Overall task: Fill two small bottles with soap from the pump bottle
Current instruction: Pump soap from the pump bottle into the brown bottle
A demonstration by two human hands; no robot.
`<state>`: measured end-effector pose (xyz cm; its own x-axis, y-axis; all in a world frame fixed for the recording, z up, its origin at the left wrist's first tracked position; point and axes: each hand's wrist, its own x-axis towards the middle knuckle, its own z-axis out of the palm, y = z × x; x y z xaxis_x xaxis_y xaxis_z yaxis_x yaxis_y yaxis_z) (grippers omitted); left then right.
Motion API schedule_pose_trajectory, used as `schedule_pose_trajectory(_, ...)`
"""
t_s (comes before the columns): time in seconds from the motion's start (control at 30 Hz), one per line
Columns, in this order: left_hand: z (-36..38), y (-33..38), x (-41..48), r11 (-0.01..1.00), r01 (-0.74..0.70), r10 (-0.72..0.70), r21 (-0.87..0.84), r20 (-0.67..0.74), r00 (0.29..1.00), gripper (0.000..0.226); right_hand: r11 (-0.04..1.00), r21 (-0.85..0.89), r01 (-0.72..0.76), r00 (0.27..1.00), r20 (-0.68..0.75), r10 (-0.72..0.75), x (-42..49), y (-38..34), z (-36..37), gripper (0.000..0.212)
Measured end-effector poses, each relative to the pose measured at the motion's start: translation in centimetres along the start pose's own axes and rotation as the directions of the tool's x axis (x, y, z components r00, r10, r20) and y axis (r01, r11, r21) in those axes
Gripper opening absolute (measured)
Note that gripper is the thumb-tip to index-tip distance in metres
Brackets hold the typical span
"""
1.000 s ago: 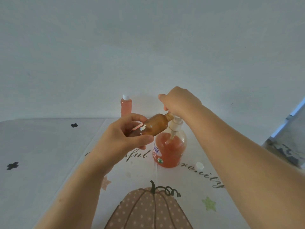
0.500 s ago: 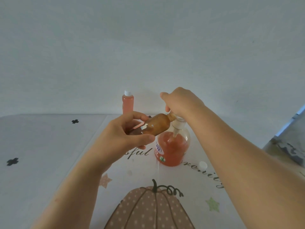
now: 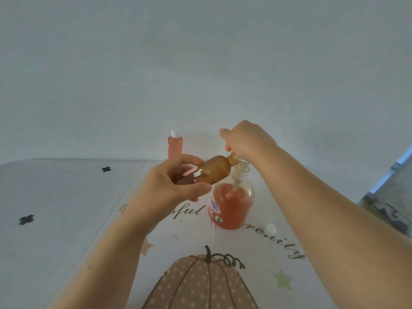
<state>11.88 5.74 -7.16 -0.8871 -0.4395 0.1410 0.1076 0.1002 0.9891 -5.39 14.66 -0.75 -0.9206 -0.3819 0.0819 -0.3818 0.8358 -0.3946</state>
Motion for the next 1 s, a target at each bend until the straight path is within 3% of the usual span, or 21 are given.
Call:
schedule_pose_trajectory(0.33, 0.2, 0.0, -0.1, 1.000, -0.015, 0.015, 0.011, -0.003, 1.000, 0.038, 0.999, 0.033, 0.017, 1.000, 0.010, -0.017, 0.1, 0.2, 0.1, 0.034)
schedule_pose_trajectory(0.57, -0.5, -0.1, 0.4, 0.989, 0.015, -0.022, 0.150, 0.045, 0.999, 0.036, 0.999, 0.038, 0.016, 1.000, 0.014, -0.017, 0.4, 0.6, 1.3, 0.033)
schedule_pose_trajectory(1.0, -0.1, 0.2, 0.0, 1.000, 0.022, -0.023, 0.022, 0.049, 0.999, 0.035, 1.000, 0.020, 0.017, 1.000, -0.006, -0.017, -0.1, 0.1, 0.2, 0.032)
